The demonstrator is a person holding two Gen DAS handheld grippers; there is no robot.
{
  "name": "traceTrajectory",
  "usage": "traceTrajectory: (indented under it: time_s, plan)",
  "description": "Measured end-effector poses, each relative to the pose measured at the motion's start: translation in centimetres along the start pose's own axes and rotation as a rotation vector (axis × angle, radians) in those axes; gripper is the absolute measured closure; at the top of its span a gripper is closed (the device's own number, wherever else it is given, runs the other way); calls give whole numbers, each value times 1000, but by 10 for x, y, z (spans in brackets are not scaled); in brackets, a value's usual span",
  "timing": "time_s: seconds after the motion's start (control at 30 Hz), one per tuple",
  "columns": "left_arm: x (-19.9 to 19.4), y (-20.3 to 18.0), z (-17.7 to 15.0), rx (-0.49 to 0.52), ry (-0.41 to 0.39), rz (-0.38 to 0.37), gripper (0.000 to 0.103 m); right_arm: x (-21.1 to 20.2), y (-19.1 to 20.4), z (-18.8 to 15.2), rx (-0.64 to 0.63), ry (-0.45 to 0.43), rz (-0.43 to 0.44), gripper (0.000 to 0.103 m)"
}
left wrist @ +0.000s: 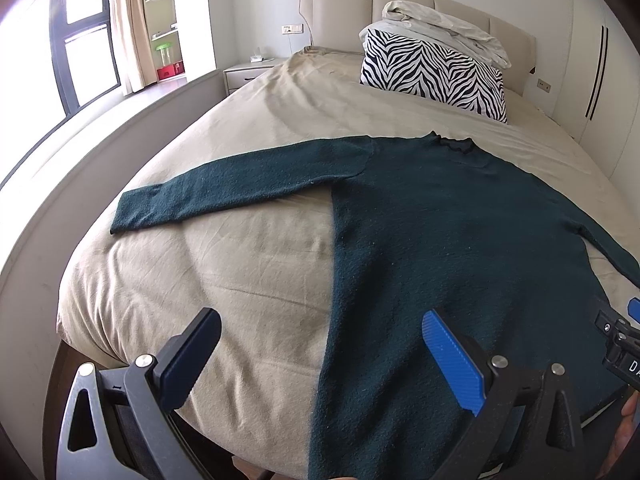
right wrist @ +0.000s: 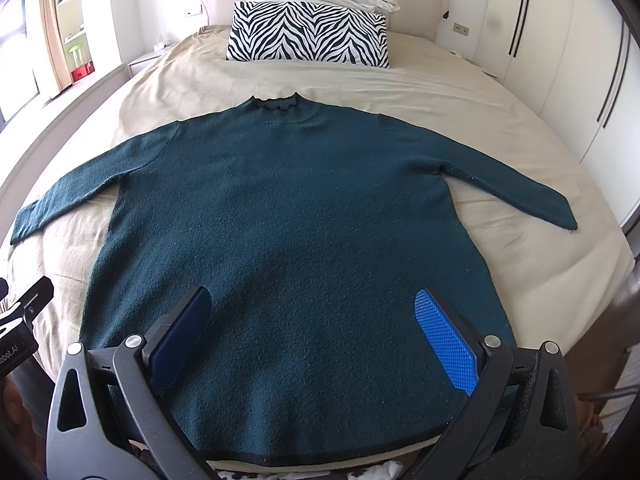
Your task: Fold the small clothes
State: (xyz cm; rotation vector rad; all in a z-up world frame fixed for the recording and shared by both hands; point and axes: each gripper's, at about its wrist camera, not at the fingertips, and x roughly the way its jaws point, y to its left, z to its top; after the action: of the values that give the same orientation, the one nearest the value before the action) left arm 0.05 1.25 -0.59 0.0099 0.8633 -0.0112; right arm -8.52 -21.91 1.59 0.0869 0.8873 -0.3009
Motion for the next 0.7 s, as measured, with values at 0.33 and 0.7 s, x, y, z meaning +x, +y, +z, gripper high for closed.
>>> traceTrajectory:
  time_s: [0.33, 0.7]
  plan:
    - [6, 5, -6, -6, 12, -1, 0, 3, 5, -3, -16, 7, -11, 0]
    - [10, 7, -9, -13, 26, -1, 0, 5, 8, -3, -22, 14, -10, 0]
